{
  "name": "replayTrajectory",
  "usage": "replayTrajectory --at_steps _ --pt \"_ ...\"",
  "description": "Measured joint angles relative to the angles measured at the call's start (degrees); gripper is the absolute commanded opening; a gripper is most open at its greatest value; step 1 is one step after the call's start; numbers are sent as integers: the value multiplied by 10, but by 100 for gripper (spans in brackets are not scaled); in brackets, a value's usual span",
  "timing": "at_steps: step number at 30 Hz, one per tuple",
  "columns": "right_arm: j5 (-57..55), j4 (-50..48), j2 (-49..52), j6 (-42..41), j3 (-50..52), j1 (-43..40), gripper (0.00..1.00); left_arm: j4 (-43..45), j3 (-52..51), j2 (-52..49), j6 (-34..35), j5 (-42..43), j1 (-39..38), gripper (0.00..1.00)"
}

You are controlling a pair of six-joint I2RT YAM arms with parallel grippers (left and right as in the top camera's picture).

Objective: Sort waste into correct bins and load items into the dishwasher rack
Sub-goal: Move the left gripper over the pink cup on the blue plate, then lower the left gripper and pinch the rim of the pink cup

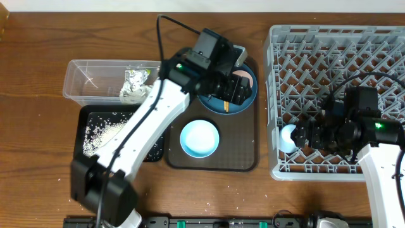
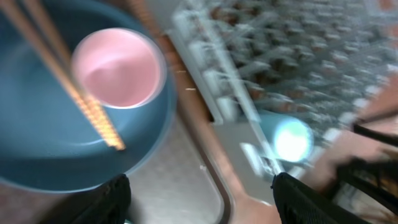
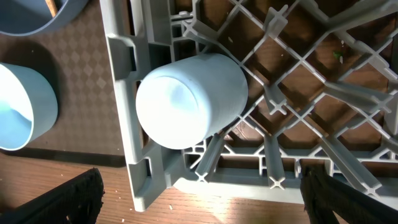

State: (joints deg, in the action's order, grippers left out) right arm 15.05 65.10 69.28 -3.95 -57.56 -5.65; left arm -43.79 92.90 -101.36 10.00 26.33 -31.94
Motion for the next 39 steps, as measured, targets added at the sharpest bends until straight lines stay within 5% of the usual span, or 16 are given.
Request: replayTrajectory --at_steps 11,23,39 --pt "6 0 0 -2 0 0 99 88 0 -78 78 -79 0 61" --pt "8 0 0 -2 0 0 99 137 0 -154 82 -87 0 60" --pt "11 0 0 -2 0 0 99 143 0 -173 112 -141 0 47"
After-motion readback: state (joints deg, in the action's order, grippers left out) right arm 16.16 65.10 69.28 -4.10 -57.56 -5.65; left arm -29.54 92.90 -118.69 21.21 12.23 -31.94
